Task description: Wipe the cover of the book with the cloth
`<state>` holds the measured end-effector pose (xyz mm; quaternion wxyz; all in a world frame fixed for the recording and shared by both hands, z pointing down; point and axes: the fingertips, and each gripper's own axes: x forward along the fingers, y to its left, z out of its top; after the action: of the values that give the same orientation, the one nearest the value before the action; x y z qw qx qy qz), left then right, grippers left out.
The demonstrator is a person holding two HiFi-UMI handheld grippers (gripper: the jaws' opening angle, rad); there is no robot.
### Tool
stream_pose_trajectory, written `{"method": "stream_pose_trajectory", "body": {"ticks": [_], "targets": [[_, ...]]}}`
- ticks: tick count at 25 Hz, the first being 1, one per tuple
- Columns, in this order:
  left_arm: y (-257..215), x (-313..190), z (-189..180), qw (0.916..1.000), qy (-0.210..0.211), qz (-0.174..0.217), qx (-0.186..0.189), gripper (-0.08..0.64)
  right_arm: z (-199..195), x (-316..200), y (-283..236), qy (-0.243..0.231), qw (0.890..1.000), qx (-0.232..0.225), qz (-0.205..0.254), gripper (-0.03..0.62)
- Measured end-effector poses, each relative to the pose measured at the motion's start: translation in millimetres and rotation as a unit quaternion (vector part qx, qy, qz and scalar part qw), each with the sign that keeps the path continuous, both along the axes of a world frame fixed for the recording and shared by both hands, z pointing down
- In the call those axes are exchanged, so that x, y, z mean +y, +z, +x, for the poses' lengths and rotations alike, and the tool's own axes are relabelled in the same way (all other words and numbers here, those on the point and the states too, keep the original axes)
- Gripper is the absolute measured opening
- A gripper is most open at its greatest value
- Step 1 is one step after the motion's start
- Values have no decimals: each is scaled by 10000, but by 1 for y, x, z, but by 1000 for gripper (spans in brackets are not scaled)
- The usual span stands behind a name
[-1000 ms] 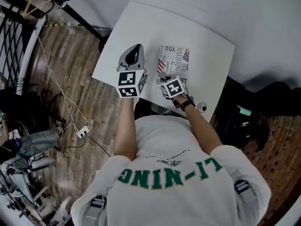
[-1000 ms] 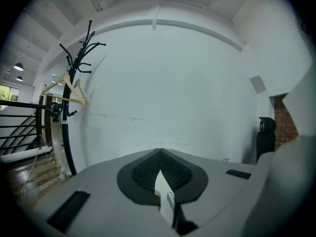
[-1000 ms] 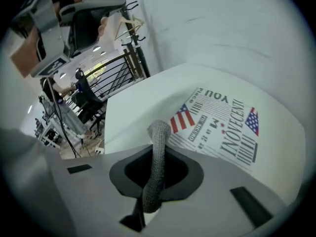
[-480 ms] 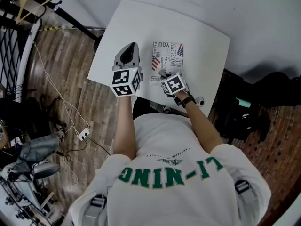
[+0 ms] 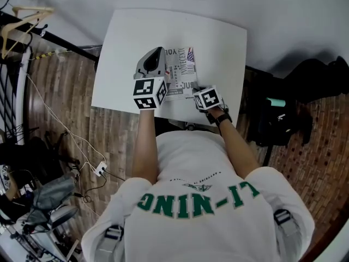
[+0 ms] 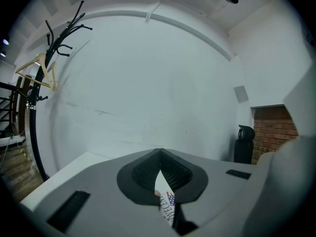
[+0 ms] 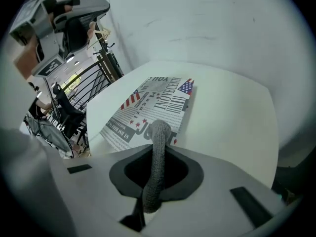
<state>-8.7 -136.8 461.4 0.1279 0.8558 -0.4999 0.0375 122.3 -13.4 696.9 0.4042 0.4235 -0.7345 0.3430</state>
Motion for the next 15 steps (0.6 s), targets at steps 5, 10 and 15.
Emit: {"method": "stream_pose_trajectory", "body": {"ticks": [5,10,15], "targets": [[6,4,-31,9995,-319,-82,-17,6,-32,-2,-3,-268,9995,-160,-26,35],[12,16,-83,9960,-882,-162,-54,6,-117,4,-7,-1406,9895,-328,60,35],[12,26,-129,9912,-1312,-189,-51,6,-164,11,-1,-1980,9798,-283,0,35]]}}
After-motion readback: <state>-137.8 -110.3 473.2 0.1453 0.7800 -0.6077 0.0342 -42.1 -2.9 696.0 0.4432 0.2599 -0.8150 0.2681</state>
